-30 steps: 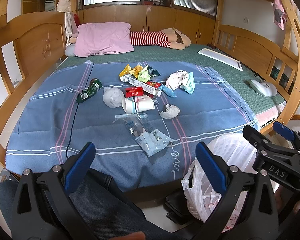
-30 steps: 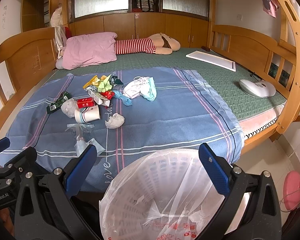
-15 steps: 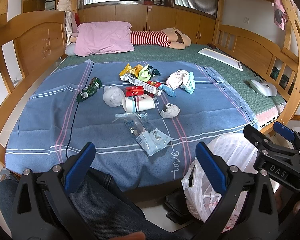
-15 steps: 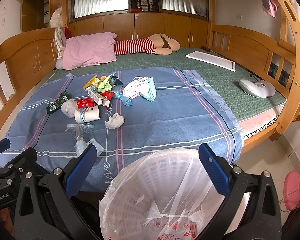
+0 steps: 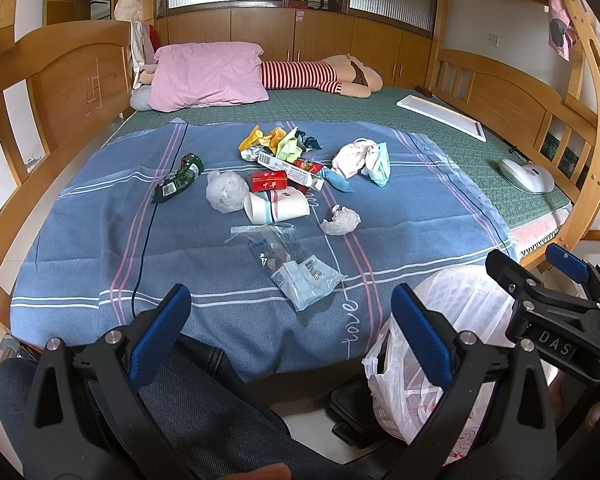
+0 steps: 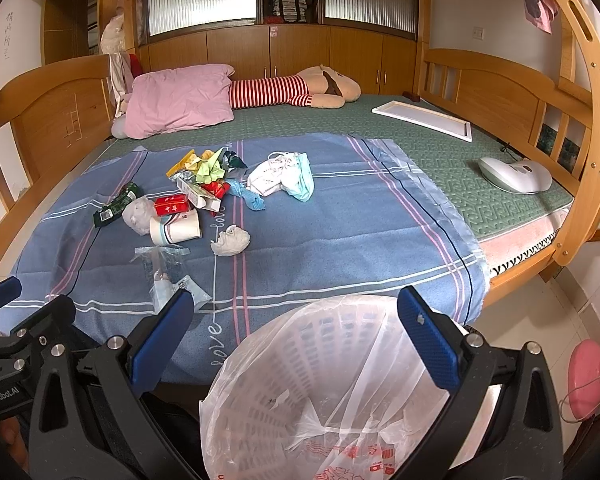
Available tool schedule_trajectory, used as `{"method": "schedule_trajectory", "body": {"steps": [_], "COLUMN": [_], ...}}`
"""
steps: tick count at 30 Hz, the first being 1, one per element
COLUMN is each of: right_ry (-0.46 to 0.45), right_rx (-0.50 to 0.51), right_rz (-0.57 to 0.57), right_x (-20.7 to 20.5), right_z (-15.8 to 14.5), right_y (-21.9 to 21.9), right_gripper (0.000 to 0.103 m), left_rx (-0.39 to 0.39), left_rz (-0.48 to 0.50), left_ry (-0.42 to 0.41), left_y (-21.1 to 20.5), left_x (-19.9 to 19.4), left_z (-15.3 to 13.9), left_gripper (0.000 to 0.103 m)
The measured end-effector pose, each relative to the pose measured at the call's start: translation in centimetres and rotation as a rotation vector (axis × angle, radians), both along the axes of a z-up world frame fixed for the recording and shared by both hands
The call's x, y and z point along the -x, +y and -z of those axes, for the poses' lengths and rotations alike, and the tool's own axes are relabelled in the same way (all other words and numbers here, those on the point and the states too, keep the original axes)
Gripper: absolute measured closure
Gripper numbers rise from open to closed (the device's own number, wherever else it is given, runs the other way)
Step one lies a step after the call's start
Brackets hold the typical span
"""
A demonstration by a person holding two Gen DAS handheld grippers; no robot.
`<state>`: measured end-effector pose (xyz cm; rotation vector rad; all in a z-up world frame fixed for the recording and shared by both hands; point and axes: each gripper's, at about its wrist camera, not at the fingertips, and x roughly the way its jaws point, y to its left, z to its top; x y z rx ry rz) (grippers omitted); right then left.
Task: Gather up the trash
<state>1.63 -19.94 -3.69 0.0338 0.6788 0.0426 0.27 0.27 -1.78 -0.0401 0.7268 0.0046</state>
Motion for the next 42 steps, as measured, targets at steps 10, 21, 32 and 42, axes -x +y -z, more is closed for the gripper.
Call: {"method": "schedule_trajectory", "body": {"steps": [10,21,32,42], "right_ry": [0.007,0.017,-0.019,-0.076], "right_rx": [-0.005,-0.017,-0.005,-0.028], "right_rz": [-0.001,-0.003,0.021,0.043], "right_x": [0.0,0.0,-0.2,-2.3], "right_z": [0.3,0.6,0.1,-0.5], "right_y": [0.2,0.3,-0.3,-2.2], "right_gripper": [0.003,0.003,0.003,0.003], "left_rx": [0.001,0.004,0.011,0.014], "left_rz": [0.000,-0.001,-0.012,-0.132], "left_ry": [0.002,0.014,0.021,0.058], "left_y": [0.0,-0.1,0.1,2.8], "left_x": [0.1,0.1,-0.2,-3.1], "left_z": [0.1,0.4,0.6,3.3], "left_gripper": [0.003,0.003,0.003,0.003]}}
